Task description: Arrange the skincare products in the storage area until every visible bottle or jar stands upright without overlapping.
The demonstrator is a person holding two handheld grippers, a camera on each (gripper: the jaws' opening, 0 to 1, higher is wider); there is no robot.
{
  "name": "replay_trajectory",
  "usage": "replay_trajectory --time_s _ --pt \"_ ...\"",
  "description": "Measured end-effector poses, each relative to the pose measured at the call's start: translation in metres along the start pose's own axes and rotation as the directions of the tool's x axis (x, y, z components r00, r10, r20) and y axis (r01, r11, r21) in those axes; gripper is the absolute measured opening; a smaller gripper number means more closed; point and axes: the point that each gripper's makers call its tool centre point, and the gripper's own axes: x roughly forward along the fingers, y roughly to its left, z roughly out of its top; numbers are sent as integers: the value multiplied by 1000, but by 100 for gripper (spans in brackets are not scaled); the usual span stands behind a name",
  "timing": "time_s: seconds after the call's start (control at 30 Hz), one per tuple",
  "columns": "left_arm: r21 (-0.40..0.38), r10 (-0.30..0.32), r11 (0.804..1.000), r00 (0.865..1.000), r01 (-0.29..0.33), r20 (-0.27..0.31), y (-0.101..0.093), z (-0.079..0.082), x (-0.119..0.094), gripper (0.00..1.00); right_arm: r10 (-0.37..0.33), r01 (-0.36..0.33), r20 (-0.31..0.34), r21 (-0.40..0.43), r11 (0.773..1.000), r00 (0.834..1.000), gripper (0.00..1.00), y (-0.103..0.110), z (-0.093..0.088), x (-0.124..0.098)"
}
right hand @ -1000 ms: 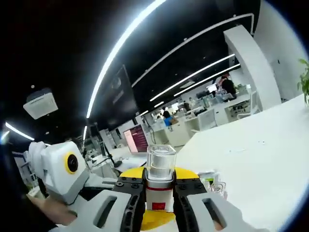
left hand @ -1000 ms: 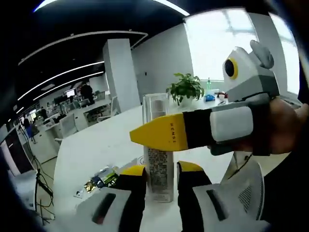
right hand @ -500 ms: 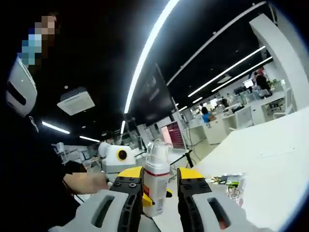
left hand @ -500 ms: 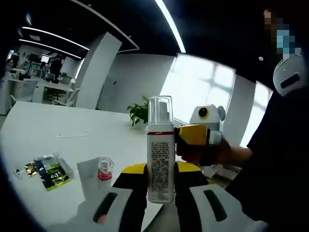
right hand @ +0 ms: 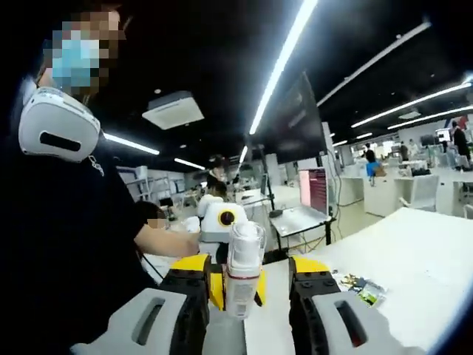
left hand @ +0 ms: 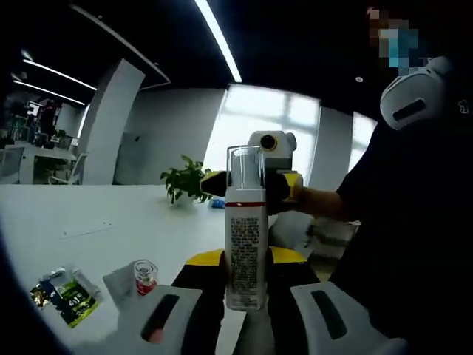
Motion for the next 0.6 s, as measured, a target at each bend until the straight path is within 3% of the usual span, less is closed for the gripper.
replay_trajectory --time_s 0.1,0.13,0.17,0.2,0.27,0.4,0.6 --pt "6 -22 1000 1000 22 -17 -2 -11 3 22 50 -50 -17 -8 999 999 22 2 -6 5" --pt "-3 -27 1000 999 27 -18 -1 -14 3 22 59 -58 -37 22 998 998 19 3 -13 7" --pt "-2 -29 1000 999 29 -22 0 -20 2 22 16 -15 -53 18 1000 998 14 -5 -18 8" --pt "2 -24 1000 999 24 -26 3 -24 1 22 24 -25 -59 -18 1000 998 13 -6 -21 9" --pt "4 6 1000 999 -6 -50 12 -35 -3 21 5 -12 -106 -65 998 994 12 -12 -36 12" --pt "40 42 998 991 -37 -127 24 -54 -6 22 13 -37 -133 -178 983 991 11 -7 -51 20" --pt "24 64 998 982 -60 -176 36 -75 -6 22 3 -39 -183 -197 980 983 10 -12 -70 27"
